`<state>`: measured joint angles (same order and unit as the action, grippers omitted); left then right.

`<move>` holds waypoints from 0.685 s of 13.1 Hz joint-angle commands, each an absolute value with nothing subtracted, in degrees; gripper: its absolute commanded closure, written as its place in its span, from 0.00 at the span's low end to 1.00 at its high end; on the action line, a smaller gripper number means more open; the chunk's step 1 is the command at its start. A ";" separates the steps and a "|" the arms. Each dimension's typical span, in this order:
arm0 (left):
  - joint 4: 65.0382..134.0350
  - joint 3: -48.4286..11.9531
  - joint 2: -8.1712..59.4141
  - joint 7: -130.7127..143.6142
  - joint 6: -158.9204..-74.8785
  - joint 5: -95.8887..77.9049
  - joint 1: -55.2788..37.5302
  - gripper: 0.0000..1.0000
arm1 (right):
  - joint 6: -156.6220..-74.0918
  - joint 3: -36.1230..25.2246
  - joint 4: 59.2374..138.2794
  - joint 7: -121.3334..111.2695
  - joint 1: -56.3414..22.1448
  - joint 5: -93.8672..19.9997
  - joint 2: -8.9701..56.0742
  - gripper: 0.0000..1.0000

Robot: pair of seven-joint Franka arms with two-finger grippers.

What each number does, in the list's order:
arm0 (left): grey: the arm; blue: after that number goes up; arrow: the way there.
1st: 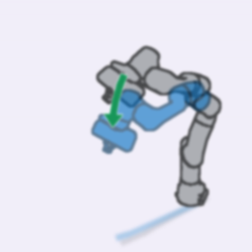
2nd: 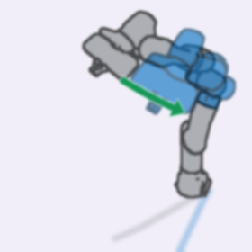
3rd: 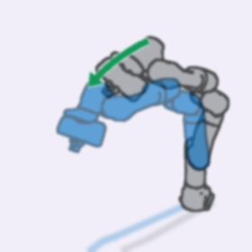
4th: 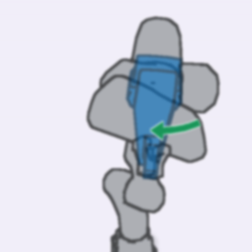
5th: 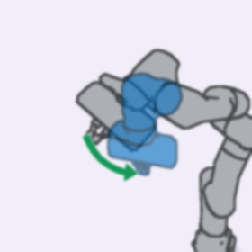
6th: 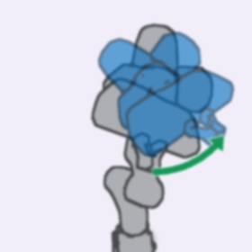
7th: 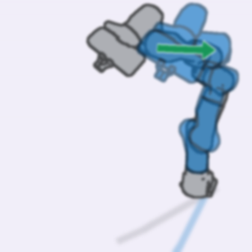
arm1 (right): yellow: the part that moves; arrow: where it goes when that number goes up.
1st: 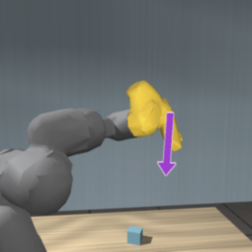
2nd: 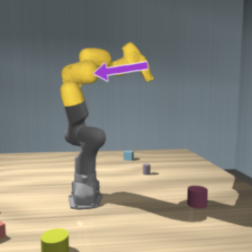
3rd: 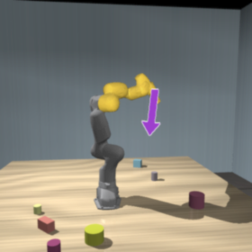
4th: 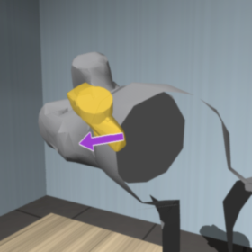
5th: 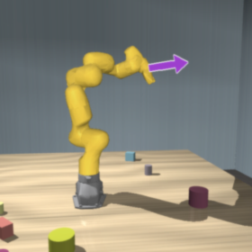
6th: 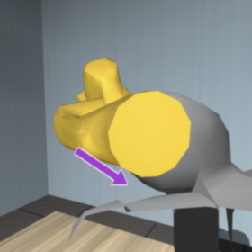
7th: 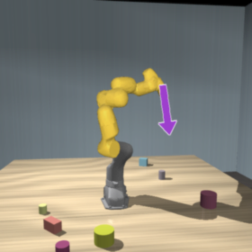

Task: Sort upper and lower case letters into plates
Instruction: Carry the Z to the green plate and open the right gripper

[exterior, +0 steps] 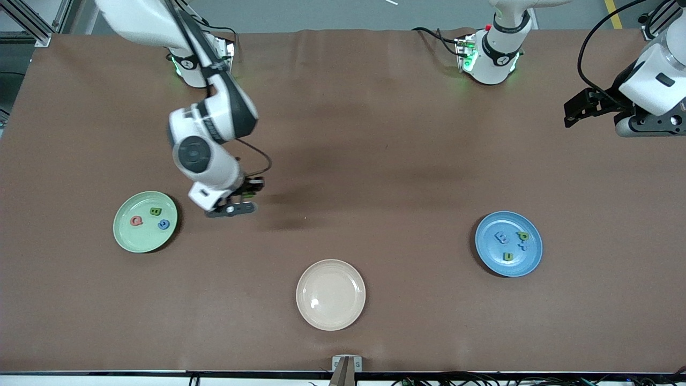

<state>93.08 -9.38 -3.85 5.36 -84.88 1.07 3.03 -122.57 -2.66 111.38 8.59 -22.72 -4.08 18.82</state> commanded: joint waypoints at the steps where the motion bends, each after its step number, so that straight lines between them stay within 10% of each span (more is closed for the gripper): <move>1: 94.48 -9.40 -5.54 4.75 -85.52 0.18 3.16 0.00 | -121.99 -1.50 110.75 -3.39 -12.43 -0.02 18.63 0.84; 9: 94.92 -9.84 -5.45 4.75 -85.52 0.09 3.16 0.00 | -134.89 -1.49 109.16 -24.42 4.74 4.13 26.17 0.84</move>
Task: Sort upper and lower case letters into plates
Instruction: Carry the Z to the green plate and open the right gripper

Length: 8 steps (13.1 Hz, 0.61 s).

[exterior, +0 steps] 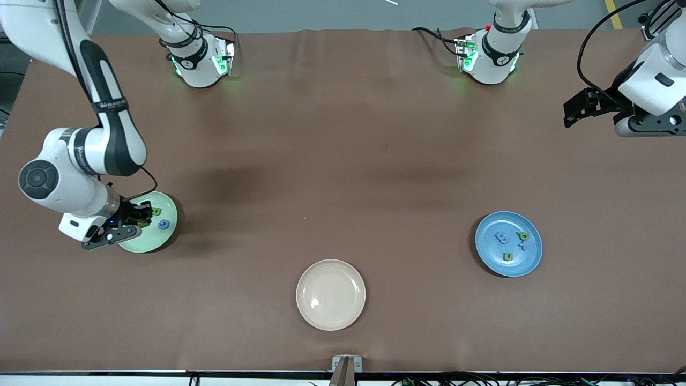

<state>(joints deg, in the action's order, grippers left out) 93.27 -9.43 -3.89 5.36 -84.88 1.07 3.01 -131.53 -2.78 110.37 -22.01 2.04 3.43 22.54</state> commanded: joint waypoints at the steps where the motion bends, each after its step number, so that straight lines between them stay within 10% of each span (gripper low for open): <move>1: 94.92 -9.93 -5.45 4.75 -85.60 0.17 3.16 0.00 | -137.09 -1.49 108.73 -25.30 5.70 4.13 28.02 0.84; 8: 94.92 -9.93 -5.36 4.75 -85.78 0.18 3.25 0.00 | -139.04 -1.32 105.91 -26.89 7.03 3.52 34.18 0.82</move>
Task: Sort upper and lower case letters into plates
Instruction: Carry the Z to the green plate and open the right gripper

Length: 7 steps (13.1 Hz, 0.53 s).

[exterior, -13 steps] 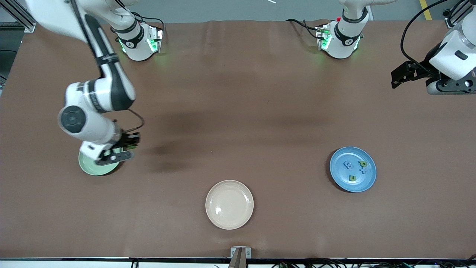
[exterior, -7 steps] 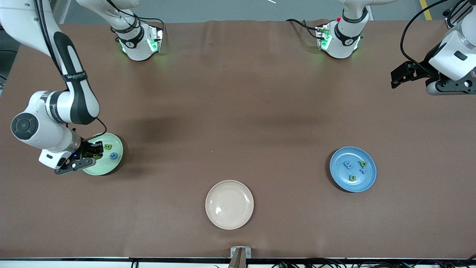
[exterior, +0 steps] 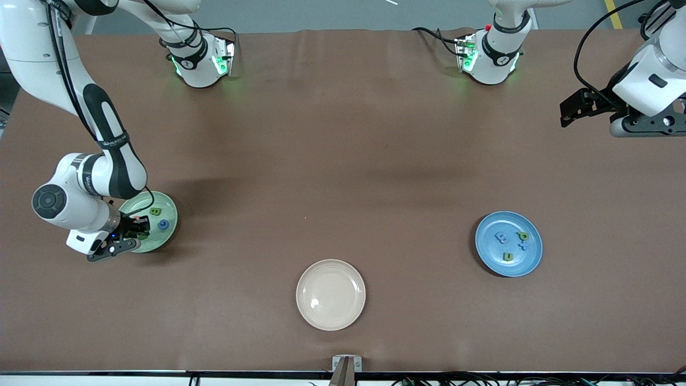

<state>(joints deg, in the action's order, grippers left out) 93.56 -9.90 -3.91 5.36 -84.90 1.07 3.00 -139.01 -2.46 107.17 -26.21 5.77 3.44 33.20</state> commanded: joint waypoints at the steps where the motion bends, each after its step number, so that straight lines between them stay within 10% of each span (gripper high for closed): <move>1: 94.92 -9.93 -5.36 4.75 -85.78 0.18 3.16 0.00 | -139.13 -1.41 105.91 -26.81 7.12 3.52 34.45 0.80; 2: 94.92 -9.93 -5.45 4.75 -85.78 0.18 3.25 0.00 | -138.96 -1.32 105.91 -26.81 7.03 3.43 34.45 0.68; 3: 94.92 -9.93 -5.45 4.75 -85.78 0.18 3.25 0.00 | -138.78 -1.32 105.91 -26.46 6.77 3.43 34.37 0.25; 4: 94.92 -9.93 -5.45 4.75 -85.78 0.18 3.34 0.00 | -138.26 -1.32 106.00 -25.85 6.51 3.34 34.02 0.06; 7: 94.83 -9.93 -5.45 4.75 -85.78 0.09 3.43 0.00 | -130.38 -0.88 106.00 -20.16 5.63 3.34 28.59 0.03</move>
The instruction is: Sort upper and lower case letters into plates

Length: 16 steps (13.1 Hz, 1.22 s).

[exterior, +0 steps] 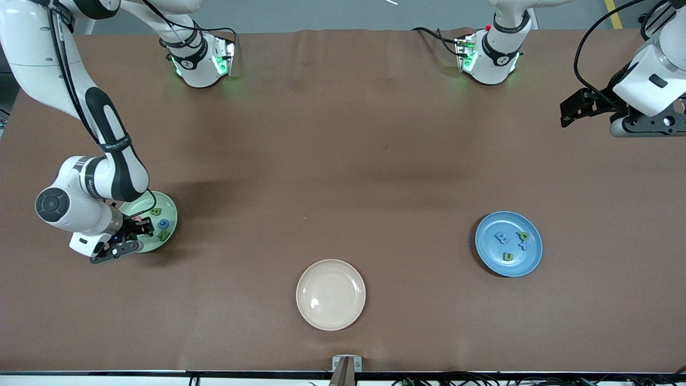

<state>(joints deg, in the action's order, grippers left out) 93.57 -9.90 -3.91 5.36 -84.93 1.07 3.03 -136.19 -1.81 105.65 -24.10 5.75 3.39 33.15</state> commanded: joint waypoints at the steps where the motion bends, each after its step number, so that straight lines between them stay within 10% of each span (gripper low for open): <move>1: 94.83 -9.93 -5.45 4.75 -85.78 0.09 3.43 0.00 | -125.73 -0.88 106.00 -17.26 4.49 3.34 25.69 0.03; 10: 94.83 -9.93 -5.54 4.75 -85.78 0.18 3.52 0.00 | -97.22 -0.70 105.74 1.66 1.50 1.41 -1.21 0.03; 16: 94.83 -9.93 -5.54 4.75 -86.31 0.09 3.52 0.00 | -89.82 -0.88 92.48 2.73 0.09 1.32 -2.99 0.00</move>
<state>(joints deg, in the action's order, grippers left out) 93.72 -9.86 -4.07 5.37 -85.43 1.07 3.12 -91.35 -0.70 97.04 1.96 0.28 2.14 -4.00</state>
